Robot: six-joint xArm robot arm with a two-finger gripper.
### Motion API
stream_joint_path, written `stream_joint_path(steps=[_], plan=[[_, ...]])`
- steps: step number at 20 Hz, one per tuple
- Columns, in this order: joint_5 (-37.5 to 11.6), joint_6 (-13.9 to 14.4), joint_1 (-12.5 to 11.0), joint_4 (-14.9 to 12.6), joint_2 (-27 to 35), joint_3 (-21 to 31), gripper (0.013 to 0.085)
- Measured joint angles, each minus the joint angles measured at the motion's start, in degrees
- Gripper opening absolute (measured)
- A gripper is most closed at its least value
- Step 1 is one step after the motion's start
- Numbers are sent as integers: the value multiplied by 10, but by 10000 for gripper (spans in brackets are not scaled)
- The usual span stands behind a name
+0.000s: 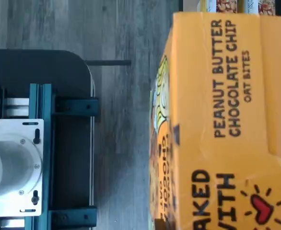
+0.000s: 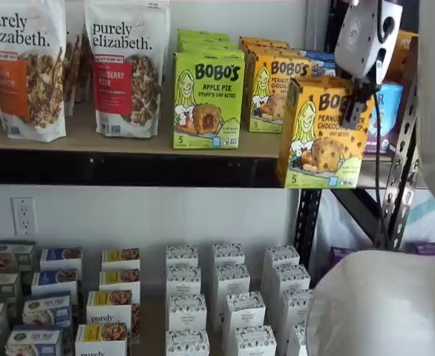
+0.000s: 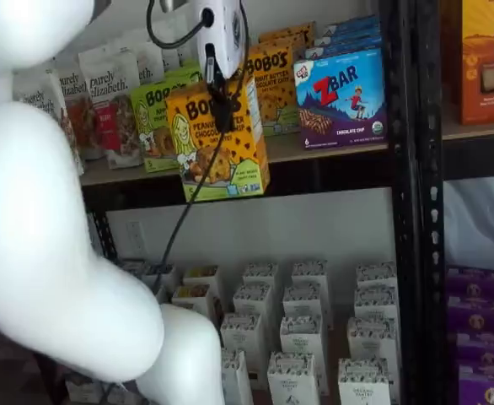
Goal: Pick up the orange box on the top shelf, the fifth box from the left
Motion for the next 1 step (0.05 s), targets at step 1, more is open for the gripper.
stream_joint_path(steps=[1], plan=[[0,-1,-1,1,-4,4,370]])
